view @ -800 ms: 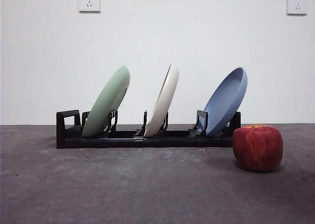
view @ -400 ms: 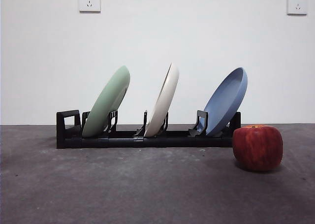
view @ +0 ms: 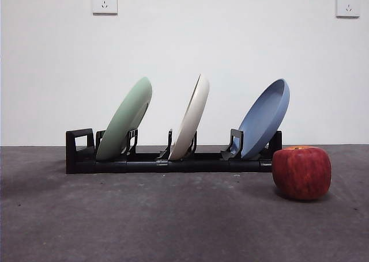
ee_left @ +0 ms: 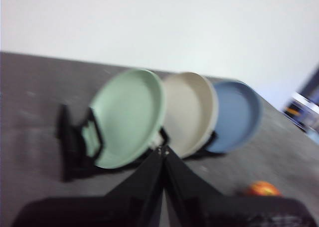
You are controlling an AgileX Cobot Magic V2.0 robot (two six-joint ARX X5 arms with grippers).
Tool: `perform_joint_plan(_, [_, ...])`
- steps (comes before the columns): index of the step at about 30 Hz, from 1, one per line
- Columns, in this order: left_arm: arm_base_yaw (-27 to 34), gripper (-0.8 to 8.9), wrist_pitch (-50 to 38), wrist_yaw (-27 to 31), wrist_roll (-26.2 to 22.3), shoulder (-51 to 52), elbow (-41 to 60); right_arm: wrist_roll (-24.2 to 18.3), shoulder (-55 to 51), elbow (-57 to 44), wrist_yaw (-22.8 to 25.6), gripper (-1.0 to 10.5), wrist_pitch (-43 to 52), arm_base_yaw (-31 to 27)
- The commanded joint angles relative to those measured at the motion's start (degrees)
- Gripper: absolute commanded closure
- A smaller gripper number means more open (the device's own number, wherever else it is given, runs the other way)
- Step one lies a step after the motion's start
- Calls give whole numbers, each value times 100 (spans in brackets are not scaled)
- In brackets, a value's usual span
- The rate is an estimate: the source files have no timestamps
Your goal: Take the green plate from the plate rack,put the plate on the table,take the apple from the table,put the apple in the plate
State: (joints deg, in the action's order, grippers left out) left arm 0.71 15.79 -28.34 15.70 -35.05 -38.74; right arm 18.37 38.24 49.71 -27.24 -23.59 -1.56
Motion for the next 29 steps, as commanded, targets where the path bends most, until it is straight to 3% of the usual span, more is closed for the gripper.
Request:
perform_joint_plan(1, [-4,818,529,-459,11,-584,-726,-76,647,678,-901,956,-323,15])
perform_joint_plan(3, [-31,818,984,-695,-70,-1008,-1255,-278,1102,1134,-1246,955,-654,66])
perform_joint_plan(6, [-138,818,1705,-807,-459,-1613,-2037,-693,1716,1803,-1244,949,-1368,302])
perform_joint_plan(14, [-511,817,3143,-752,-1397,-2931,-3526,-1434,2968,3034,-133,934,-2627,1121])
perform_joint_plan(17, [-647,798,3224,-551,-1449,-3182,-3740,-1427,3237,3292,404,789,-2750,1338])
perform_joint_plan(21, [-931,502,3069,39,-1445,-3364,-3836,-1408,3497,3580,649,464,-2730,1488])
perform_joint_plan(25, [-1228,499,2736,310,-1226,-3692,-3954,-1408,3593,3685,691,460,-2559,1593])
perform_joint_plan(29, [-1534,499,3053,691,-1233,-4623,-4924,-1408,3652,3687,717,460,-2527,1628])
